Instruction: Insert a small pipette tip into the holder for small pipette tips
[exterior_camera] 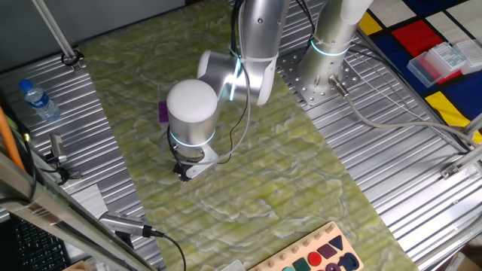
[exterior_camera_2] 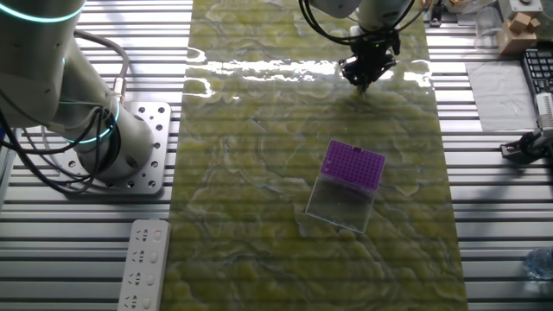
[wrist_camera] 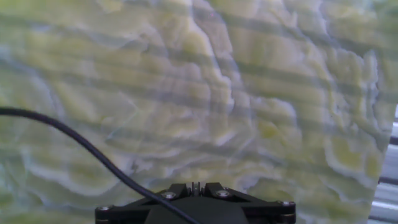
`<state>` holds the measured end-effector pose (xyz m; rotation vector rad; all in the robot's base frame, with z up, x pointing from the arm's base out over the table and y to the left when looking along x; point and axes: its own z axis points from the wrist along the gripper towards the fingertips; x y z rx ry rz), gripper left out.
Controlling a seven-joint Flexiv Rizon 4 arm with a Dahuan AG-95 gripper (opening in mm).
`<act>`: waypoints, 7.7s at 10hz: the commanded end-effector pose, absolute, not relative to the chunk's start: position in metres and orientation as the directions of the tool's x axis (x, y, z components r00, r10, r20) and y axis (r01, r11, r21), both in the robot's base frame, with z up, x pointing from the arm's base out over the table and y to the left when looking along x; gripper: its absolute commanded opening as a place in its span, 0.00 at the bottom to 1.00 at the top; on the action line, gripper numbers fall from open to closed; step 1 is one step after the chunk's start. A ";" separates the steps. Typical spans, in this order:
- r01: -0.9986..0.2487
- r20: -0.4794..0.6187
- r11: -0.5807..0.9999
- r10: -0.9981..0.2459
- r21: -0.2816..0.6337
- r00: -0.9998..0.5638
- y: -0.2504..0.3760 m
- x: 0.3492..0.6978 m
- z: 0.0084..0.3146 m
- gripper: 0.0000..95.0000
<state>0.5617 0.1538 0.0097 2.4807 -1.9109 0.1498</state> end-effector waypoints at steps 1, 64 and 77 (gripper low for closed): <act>-0.932 0.084 -0.361 -0.931 -0.043 0.357 0.154 0.561 0.015 0.00; -0.091 -0.062 0.995 -0.088 0.041 -0.994 0.164 0.560 0.032 0.00; -0.030 -0.075 0.999 -0.027 0.036 -0.997 0.164 0.560 0.029 0.00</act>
